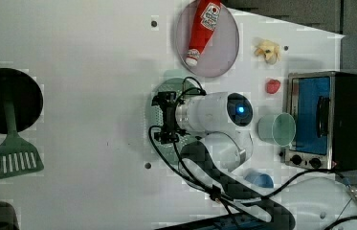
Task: Drag strainer right to left.
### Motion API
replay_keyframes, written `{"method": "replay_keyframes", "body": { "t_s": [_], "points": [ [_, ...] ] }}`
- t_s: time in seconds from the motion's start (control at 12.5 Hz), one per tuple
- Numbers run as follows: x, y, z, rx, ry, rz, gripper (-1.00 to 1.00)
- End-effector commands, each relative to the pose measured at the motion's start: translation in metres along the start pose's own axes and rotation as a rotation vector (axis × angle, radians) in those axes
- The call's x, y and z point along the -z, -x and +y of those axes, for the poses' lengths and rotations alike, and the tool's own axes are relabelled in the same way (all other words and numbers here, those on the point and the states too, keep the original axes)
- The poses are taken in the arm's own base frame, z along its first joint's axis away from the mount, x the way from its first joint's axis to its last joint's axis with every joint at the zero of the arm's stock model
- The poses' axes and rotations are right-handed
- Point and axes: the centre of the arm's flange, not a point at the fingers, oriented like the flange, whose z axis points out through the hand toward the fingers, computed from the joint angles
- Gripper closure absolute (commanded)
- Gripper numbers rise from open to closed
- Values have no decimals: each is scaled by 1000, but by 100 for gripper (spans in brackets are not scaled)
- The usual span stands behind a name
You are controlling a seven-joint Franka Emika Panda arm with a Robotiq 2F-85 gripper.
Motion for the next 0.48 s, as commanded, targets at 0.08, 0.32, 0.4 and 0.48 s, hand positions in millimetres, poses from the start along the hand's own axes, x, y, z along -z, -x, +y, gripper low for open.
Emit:
{"method": "replay_keyframes", "body": {
  "t_s": [0.08,0.32,0.4,0.48],
  "points": [
    [1,46,8,-9,-9,-48,-100],
    [-2,67,11,-76,-9,-65,-100],
    [-3,74,12,-94,-9,-67,-100],
    [-4,82,13,-93,-11,-70,-100]
  ]
}}
